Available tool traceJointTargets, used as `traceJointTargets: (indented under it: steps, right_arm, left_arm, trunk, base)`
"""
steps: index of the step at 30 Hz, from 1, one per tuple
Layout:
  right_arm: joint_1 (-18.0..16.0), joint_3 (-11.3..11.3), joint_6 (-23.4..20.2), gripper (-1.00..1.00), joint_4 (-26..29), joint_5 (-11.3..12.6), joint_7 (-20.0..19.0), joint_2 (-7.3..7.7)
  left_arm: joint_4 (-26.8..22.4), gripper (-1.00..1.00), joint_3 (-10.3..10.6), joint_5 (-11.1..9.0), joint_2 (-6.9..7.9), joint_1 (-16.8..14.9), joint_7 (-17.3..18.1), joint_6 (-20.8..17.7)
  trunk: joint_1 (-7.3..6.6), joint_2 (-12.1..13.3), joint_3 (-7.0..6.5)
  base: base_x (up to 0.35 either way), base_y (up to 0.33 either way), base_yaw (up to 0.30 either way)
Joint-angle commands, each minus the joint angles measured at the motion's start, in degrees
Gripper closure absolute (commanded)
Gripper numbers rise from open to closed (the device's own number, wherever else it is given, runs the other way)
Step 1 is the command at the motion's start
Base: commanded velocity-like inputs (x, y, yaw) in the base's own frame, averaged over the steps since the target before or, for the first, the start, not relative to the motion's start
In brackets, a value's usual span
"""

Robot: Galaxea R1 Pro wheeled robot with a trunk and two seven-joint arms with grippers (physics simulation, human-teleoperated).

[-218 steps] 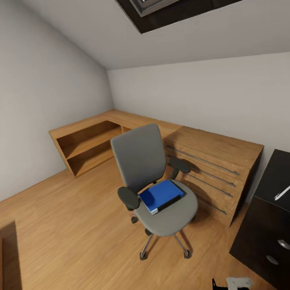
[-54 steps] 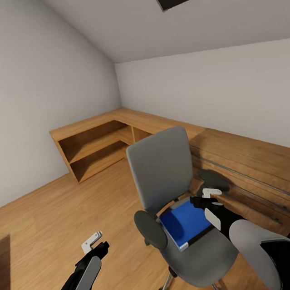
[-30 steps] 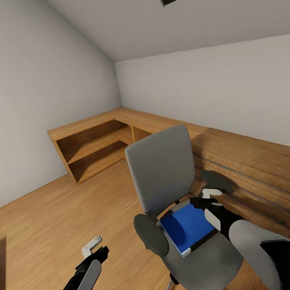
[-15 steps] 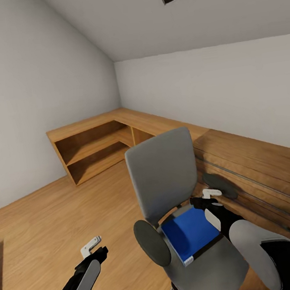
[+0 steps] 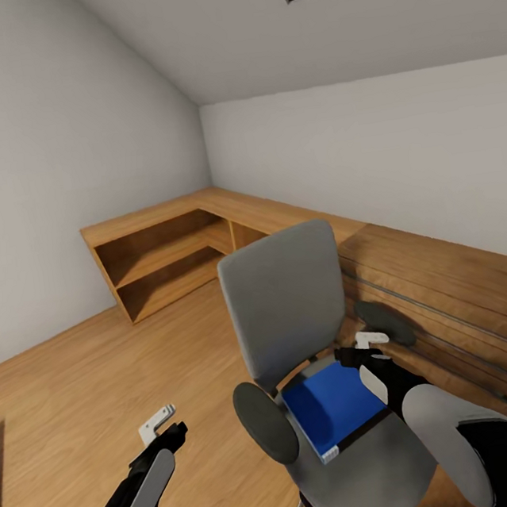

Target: In the bedroom, organize the workspace by keeping the computer under the desk, ensuring the monitor is on the desk, placing the keyboard on the desk next to the monitor, placing the mouse on the desk next to the keyboard, moving the folder from the swivel chair onto the desk next to the mouse, stacking the notebook on top of the folder with the pen on top of the notebook, and positioning the swivel chair next to the desk.

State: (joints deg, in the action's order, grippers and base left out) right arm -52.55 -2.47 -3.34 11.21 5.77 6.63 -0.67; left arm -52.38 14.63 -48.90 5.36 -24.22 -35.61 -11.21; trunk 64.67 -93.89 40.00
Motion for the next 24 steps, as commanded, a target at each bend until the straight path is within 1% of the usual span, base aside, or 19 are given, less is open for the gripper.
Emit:
traceJointTargets:
  steps: [1,6,19,24]
  right_arm:
    - [-0.01,-0.22,-0.31,-1.0,0.13,0.23,0.13,-0.02]
    - [-0.01,-0.25,-0.48,-1.0,0.13,-0.29,0.13,0.04]
    - [-0.01,-0.25,-0.44,-1.0,0.13,-0.47,0.13,0.05]
    - [-0.01,-0.25,-0.4,-1.0,0.17,-0.56,0.1,0.05]
  left_arm:
    - [-0.13,-1.0,0.23,-0.23,0.08,-0.04,-0.43,-0.13]
    - [-0.17,-1.0,0.23,-0.28,0.08,-0.04,-0.43,-0.11]
    - [-0.18,-1.0,0.23,-0.32,0.05,-0.04,-0.46,-0.13]
    - [-0.1,-1.0,0.23,-0.32,0.08,-0.04,-0.5,-0.13]
  trunk:
    - [0.22,-0.44,0.24]
    - [1.32,-2.45,1.14]
    - [4.18,-7.66,3.47]
    - [4.18,-7.66,3.47]
  base:
    - [0.0,0.0,0.0]
    - [0.0,0.0,0.0]
    - [0.0,0.0,0.0]
    - [0.0,0.0,0.0]
